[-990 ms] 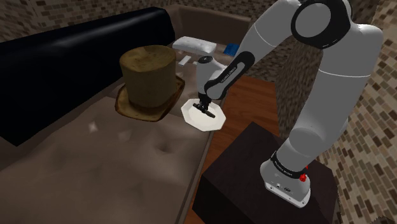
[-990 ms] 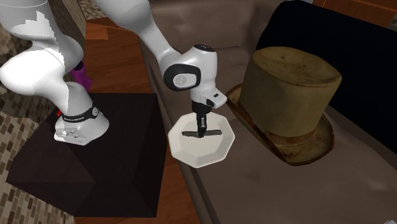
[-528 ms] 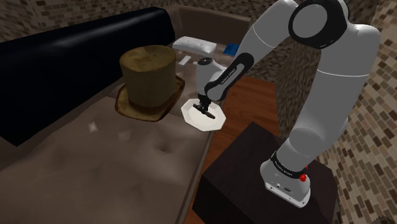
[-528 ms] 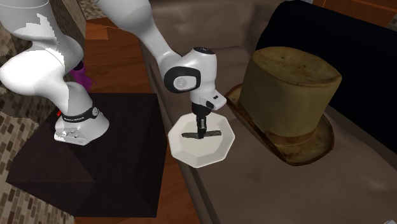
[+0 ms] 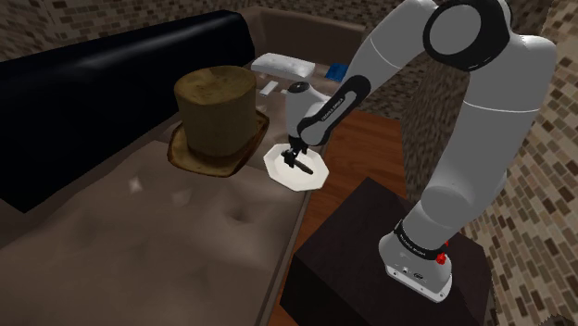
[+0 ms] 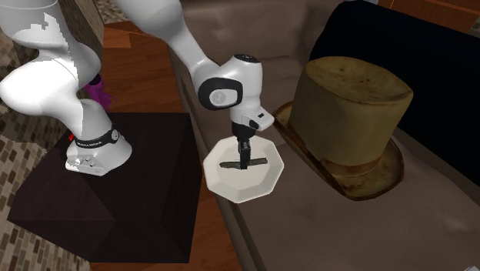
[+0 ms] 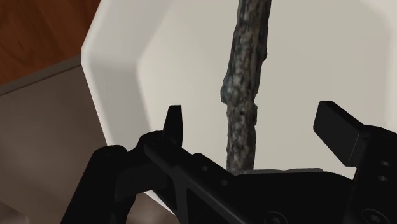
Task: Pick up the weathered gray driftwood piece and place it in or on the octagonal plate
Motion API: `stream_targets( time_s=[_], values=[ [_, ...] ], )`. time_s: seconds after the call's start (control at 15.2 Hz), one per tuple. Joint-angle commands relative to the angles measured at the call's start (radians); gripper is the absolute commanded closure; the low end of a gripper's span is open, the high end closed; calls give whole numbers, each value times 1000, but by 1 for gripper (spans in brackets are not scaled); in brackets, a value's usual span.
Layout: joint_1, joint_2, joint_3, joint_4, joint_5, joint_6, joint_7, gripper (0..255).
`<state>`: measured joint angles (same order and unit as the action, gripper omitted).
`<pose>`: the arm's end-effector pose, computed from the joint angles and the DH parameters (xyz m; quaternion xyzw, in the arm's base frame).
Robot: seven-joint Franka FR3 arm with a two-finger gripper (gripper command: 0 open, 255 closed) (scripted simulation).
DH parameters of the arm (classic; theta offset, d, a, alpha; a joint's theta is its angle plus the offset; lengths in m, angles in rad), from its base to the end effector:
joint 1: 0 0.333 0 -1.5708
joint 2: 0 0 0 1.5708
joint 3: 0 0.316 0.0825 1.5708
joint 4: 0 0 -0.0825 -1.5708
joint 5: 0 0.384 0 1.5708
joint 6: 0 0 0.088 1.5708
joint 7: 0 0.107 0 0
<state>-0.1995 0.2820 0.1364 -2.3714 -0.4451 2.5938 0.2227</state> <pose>0.5000 -0.0209 0.2018 0.9944 0.0484 -0.0171 0.0926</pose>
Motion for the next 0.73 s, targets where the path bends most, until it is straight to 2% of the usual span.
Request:
stream_targets(
  time_s=[0.0,0.13,0.66],
  values=[
    [-6,-47,18,-4,34,-41,-26,0],
    [-8,-101,36,-3,74,-93,-53,0],
    [-7,-101,35,-3,74,-93,-53,0]
  ],
)
